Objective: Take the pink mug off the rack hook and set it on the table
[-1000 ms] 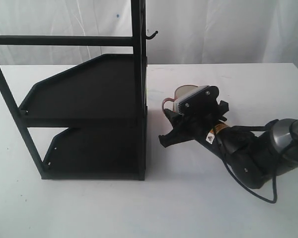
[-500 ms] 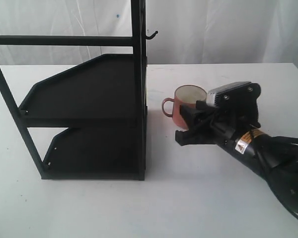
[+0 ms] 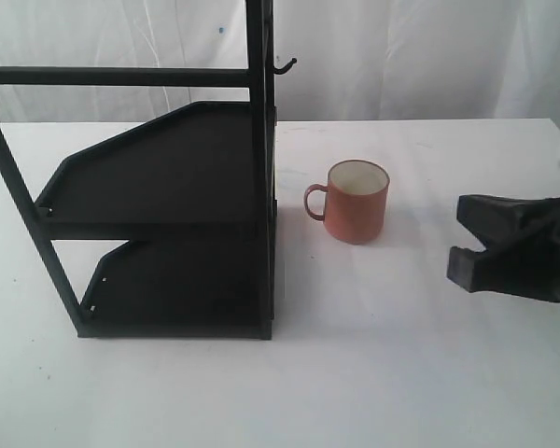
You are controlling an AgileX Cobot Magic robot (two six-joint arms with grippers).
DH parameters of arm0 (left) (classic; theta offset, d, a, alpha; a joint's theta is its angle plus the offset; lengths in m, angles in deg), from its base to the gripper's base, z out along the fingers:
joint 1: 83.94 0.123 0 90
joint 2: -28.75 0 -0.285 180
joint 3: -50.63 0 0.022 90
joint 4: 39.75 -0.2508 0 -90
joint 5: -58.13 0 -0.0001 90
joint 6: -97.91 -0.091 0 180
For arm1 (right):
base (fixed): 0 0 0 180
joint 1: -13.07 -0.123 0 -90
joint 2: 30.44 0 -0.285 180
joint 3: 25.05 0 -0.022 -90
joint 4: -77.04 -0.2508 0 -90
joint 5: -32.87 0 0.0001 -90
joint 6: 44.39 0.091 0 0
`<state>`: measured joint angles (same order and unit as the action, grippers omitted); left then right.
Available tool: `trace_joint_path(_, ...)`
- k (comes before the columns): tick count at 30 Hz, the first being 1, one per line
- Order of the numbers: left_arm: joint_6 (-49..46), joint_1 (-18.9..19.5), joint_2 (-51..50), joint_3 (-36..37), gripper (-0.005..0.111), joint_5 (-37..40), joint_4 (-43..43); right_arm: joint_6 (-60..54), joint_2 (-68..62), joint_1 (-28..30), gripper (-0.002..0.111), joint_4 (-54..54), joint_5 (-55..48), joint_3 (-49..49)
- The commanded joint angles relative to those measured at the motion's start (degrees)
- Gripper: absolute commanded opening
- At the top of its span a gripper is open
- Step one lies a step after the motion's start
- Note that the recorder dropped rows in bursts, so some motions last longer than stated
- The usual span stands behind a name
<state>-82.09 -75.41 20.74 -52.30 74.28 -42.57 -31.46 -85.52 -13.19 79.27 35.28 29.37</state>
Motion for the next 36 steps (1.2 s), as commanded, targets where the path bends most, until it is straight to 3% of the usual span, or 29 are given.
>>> trace_joint_path(1,0.0,0.0,0.2,0.1,0.000,0.0,0.2,0.4,10.1,0.6,0.000,0.0,-8.3,0.2)
trace_joint_path(8,0.0,0.0,0.2,0.1,0.000,0.0,0.2,-11.1,18.0,2.4,0.000,3.8,4.5,0.2)
trace_joint_path(15,0.0,0.0,0.2,0.1,0.000,0.0,0.2,-7.6,21.5,24.9,0.000,3.7,8.0,0.2)
trace_joint_path(18,0.0,0.0,0.2,0.1,0.000,0.0,0.2,-8.1,21.5,29.0,0.000,2.0,6.7,0.2)
trace_joint_path(25,0.0,0.0,0.2,0.1,0.000,0.0,0.2,-7.6,30.1,32.0,0.000,4.0,6.9,2.5)
trace_joint_path(31,0.0,0.0,0.2,0.1,0.000,0.0,0.2,-1.8,47.3,36.5,0.000,3.4,3.0,14.6)
trace_joint_path(36,0.0,0.0,0.2,0.1,0.000,-0.2,0.2,1.9,47.3,34.7,0.000,3.8,-1.6,22.8)
